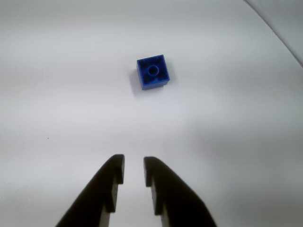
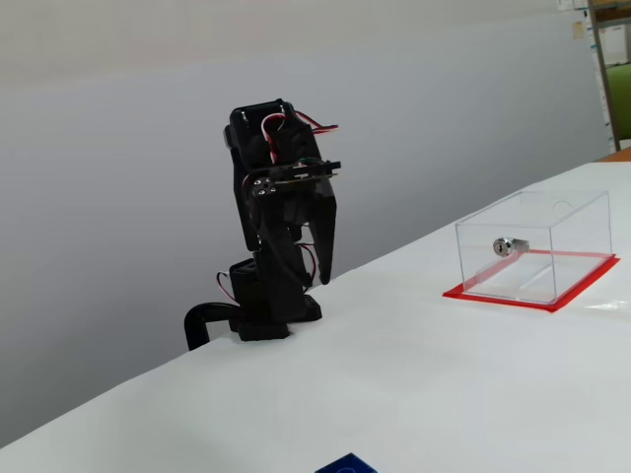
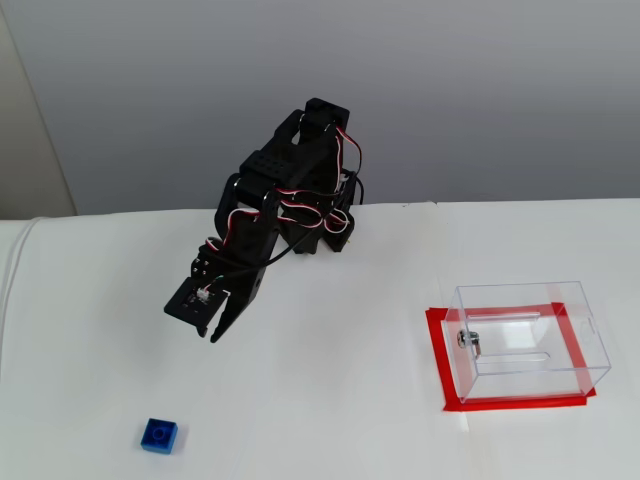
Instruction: Pick the blue lego brick and place it into the transparent box
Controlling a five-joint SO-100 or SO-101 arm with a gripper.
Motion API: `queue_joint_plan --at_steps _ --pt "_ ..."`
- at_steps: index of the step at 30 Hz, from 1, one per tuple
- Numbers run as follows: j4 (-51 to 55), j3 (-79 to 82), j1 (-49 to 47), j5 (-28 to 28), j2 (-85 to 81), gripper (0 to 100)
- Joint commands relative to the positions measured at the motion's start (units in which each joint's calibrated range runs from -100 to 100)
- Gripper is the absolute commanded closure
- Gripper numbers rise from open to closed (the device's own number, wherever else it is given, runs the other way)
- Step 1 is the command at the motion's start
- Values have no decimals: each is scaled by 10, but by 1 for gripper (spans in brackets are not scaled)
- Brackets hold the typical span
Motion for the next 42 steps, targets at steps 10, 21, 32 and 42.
queue_joint_plan --at_steps 10,21,32,42 --pt "-8 -67 73 0 48 95" --pt "-45 -186 74 2 205 95" --pt "-41 -326 70 66 319 82" --pt "-42 -378 40 60 374 70"
